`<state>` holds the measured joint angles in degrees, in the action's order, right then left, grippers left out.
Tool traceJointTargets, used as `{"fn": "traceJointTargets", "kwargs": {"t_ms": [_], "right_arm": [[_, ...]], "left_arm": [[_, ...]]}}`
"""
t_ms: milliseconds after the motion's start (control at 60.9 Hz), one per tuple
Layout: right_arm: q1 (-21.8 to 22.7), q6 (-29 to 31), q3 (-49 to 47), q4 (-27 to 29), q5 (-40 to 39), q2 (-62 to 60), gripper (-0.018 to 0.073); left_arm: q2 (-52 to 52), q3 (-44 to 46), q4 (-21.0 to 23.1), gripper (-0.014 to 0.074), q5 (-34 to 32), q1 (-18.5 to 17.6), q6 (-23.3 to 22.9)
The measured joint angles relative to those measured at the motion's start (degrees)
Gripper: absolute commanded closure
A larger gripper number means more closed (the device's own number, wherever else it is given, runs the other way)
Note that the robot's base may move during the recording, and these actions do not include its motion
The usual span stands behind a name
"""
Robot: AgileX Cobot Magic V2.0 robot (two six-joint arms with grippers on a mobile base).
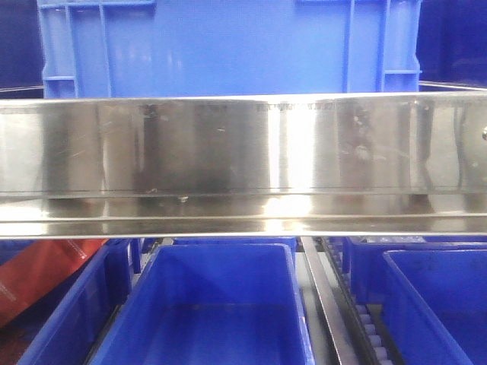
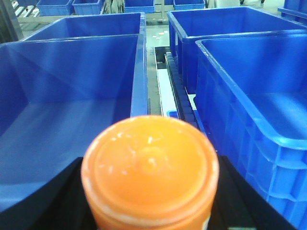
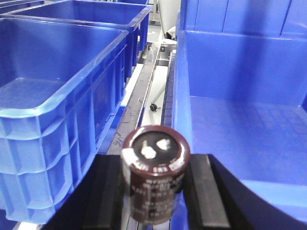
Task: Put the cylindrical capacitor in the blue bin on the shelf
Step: 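Lower the orange capacitor into a blue bin and open left gripper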
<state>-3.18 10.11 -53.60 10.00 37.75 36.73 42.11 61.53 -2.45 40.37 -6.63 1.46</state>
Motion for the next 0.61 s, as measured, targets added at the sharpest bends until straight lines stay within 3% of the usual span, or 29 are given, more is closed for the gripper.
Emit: {"fn": "traceJointTargets", "kwargs": {"t_ms": [608], "right_arm": [[0.0, 0.0, 0.0, 0.0, 0.0, 0.0, 0.0721]], "left_arm": [[0.0, 0.0, 0.0, 0.0708, 0.0, 0.0, 0.0]]}}
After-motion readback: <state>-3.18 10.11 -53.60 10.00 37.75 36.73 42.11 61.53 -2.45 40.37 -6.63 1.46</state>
